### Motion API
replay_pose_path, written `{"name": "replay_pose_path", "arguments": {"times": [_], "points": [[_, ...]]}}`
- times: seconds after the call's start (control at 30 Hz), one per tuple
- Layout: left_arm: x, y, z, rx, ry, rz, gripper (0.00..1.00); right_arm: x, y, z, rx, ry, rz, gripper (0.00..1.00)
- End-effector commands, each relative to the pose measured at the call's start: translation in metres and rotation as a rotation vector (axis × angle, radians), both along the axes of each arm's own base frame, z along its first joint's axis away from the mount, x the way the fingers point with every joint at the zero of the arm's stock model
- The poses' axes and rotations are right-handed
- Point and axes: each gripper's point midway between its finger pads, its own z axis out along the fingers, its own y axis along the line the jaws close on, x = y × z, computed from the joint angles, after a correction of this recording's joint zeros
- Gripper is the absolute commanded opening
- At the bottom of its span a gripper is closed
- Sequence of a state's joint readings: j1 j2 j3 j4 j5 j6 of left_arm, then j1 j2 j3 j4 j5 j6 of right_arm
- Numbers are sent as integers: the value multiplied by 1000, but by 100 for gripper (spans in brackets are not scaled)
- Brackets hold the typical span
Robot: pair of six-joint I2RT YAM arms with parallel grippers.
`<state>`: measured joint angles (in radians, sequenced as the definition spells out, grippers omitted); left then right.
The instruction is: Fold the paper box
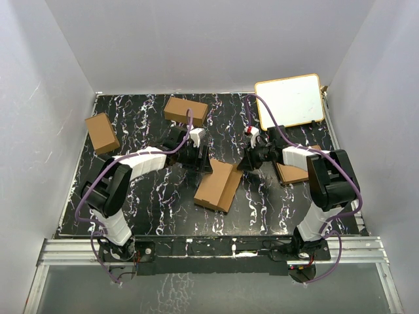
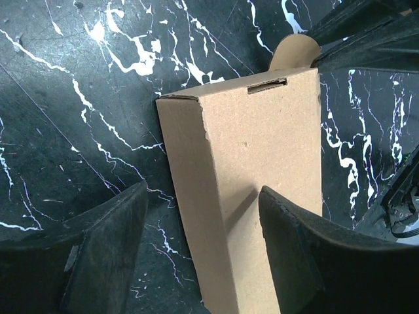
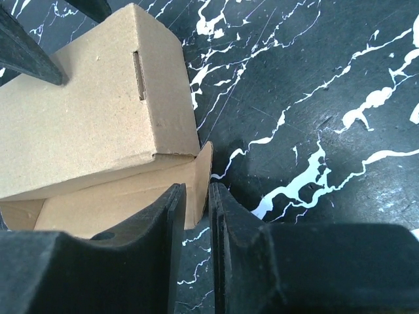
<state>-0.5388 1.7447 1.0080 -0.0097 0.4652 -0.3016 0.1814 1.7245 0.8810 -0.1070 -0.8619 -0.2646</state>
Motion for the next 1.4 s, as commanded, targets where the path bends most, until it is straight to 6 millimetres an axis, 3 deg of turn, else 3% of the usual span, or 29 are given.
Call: {"name": "replay_pose_path", "arguments": {"times": [0.0,0.43,0.83,1.37], "points": [[3,-8,15,-31,-32,-41,66,11,8,16,40,-62,45,25],[5,-7,8,-8,-39,-68,63,-1,17,23,27,-121,111,10],[5,5,-9,27,-5,-19,58,-6,19,29,-13,-216,106,8],[-6,19,-17,-44,40,39,57,-13,16,18,-42,-214,125,8]]}}
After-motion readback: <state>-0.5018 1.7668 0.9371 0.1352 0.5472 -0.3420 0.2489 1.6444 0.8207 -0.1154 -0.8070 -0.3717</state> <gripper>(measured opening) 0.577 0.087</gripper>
